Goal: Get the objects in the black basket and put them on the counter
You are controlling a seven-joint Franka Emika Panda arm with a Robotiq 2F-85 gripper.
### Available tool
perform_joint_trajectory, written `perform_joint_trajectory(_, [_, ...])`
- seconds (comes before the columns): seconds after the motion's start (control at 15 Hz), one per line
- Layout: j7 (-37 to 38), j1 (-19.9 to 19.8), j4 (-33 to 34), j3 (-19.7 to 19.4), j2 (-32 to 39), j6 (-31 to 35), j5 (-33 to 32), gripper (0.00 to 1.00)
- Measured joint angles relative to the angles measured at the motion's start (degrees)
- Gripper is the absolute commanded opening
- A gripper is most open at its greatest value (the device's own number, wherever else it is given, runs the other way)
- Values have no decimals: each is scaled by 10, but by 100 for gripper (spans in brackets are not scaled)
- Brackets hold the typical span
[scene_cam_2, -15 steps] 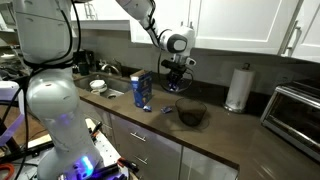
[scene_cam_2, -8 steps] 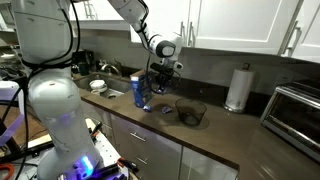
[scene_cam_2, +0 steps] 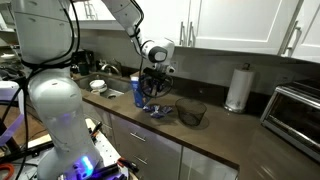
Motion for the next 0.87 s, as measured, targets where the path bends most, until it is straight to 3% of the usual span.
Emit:
perform_joint_trajectory(0.27, [0, 0, -12, 0, -6, 0, 0, 97])
perform_joint_trajectory(0.87, [-1, 0, -59, -11, -78, -27, 4, 100])
